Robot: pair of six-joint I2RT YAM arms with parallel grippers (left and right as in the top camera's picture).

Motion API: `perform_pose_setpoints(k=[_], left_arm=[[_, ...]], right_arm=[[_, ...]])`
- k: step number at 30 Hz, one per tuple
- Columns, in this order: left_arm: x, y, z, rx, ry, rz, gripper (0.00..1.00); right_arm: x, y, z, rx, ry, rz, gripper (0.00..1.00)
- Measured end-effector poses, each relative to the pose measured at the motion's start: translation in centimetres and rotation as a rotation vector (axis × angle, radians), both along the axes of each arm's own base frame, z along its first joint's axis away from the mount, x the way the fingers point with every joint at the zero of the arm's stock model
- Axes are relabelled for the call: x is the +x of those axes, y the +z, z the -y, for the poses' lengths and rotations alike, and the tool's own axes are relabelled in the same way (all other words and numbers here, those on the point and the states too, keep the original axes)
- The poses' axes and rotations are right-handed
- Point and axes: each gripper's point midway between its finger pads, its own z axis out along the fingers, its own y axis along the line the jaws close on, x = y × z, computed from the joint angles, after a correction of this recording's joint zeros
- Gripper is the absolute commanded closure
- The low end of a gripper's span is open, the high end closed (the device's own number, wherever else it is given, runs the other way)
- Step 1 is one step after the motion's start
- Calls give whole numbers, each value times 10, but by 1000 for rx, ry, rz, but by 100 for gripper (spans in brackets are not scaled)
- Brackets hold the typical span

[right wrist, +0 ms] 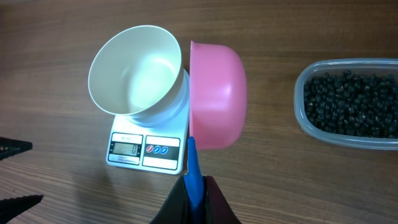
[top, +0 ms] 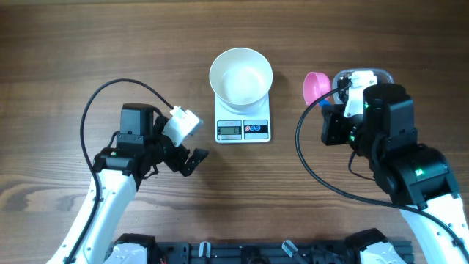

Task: Scoop item into bowl and weigh 150g on scale
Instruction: 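Withdraw the left gripper from the scale buttons to the left, then lower the pink scoop into the black beans with the right gripper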

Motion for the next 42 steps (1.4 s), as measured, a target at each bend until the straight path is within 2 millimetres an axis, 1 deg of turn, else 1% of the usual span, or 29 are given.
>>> perform_pose_setpoints(k=[6, 10, 20, 30, 35, 37, 38, 40, 42], left_arm=[[0, 0, 0, 0, 0, 1, 0], [6, 4, 1, -6, 2, 32, 0], [6, 4, 1, -6, 1, 32, 0], [7, 5, 2, 11, -40, 61, 0], [6, 5, 2, 9, -42, 61, 0], [6, 5, 2, 9, -43, 61, 0], [6, 5, 2, 8, -43, 61, 0], [6, 5, 3, 6, -45, 61, 0], [6, 5, 3, 6, -45, 61, 0]], right_arm=[[0, 0, 0, 0, 0, 0, 96], [0, 0, 0, 0, 0, 0, 96], [0, 0, 0, -1, 0, -2, 96], [-2, -2, 0, -3, 0, -12, 96], [-2, -2, 1, 20, -24, -20, 96], [-4, -5, 7, 14, -44, -51, 96], [-6, -6, 14, 2, -63, -84, 96], [-3, 3, 30, -15, -101, -114, 96], [8, 21, 52, -38, -153, -123, 96]])
